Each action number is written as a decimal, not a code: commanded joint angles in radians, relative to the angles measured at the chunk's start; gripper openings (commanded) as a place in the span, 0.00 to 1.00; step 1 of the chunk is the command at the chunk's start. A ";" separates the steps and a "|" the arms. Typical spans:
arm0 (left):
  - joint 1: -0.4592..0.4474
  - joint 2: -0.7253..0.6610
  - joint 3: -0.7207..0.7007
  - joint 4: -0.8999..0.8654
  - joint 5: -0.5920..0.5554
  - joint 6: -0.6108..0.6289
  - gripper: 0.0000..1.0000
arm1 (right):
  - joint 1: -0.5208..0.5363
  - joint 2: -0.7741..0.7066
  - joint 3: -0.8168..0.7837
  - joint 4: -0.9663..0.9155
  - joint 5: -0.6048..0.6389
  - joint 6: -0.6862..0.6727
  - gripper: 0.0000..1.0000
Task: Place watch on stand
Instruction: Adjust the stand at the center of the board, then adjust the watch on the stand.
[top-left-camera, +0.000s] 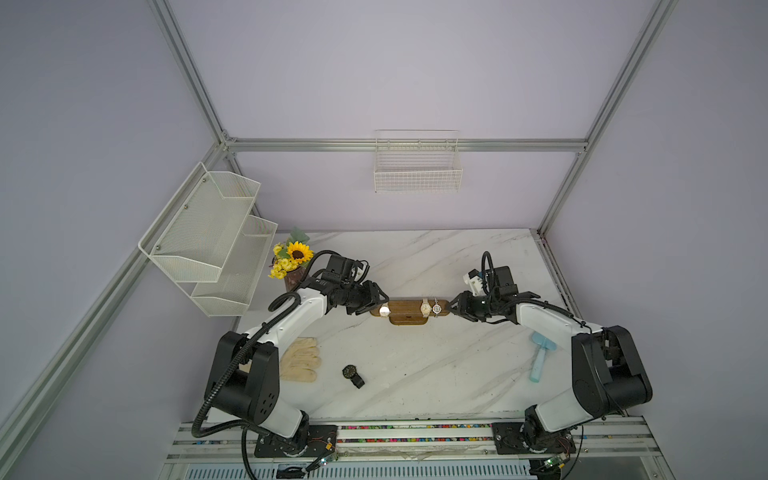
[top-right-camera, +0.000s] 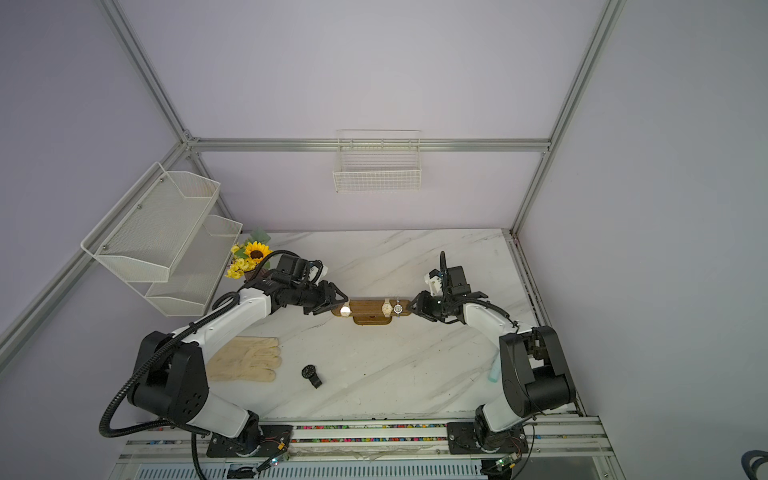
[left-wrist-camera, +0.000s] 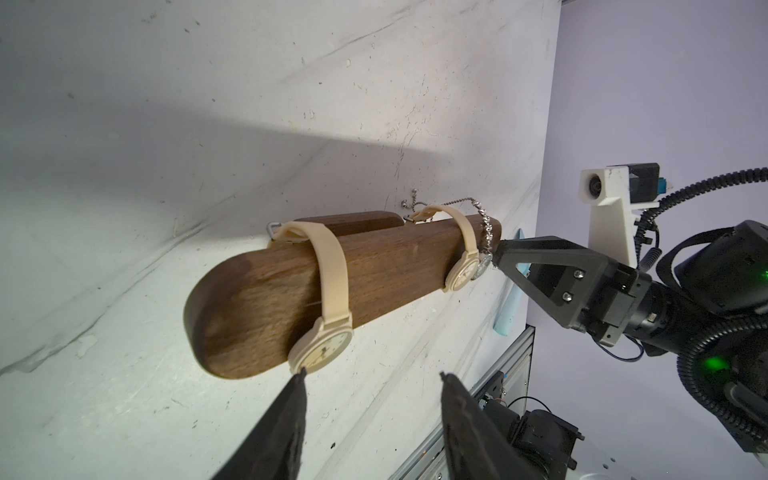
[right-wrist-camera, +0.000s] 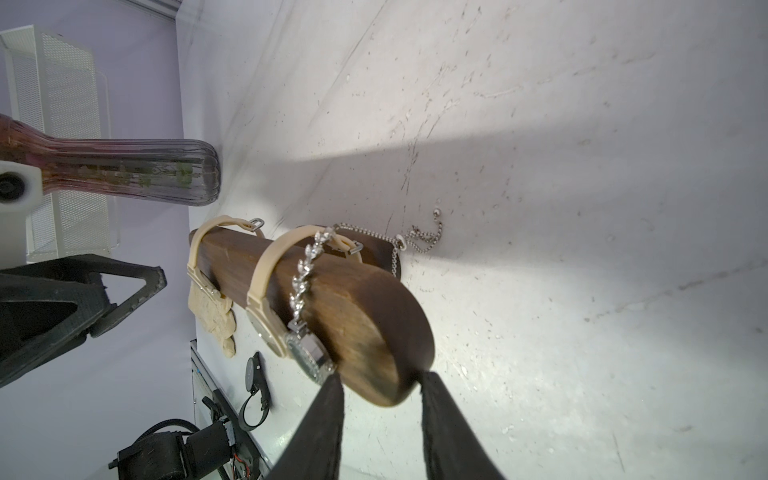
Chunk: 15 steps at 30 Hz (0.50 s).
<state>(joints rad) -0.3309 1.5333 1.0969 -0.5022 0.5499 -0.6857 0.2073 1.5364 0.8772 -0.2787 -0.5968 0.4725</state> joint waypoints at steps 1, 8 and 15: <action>-0.011 -0.002 -0.030 0.023 0.016 0.015 0.53 | -0.006 -0.010 0.008 0.014 -0.008 -0.012 0.35; -0.011 -0.001 -0.054 0.023 0.018 0.017 0.53 | -0.005 0.004 0.020 0.015 -0.009 -0.011 0.35; -0.013 -0.021 -0.091 0.024 0.024 0.002 0.53 | -0.005 0.010 0.026 0.013 -0.009 -0.012 0.35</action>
<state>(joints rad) -0.3374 1.5387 1.0267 -0.4911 0.5514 -0.6872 0.2073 1.5368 0.8787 -0.2787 -0.5972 0.4698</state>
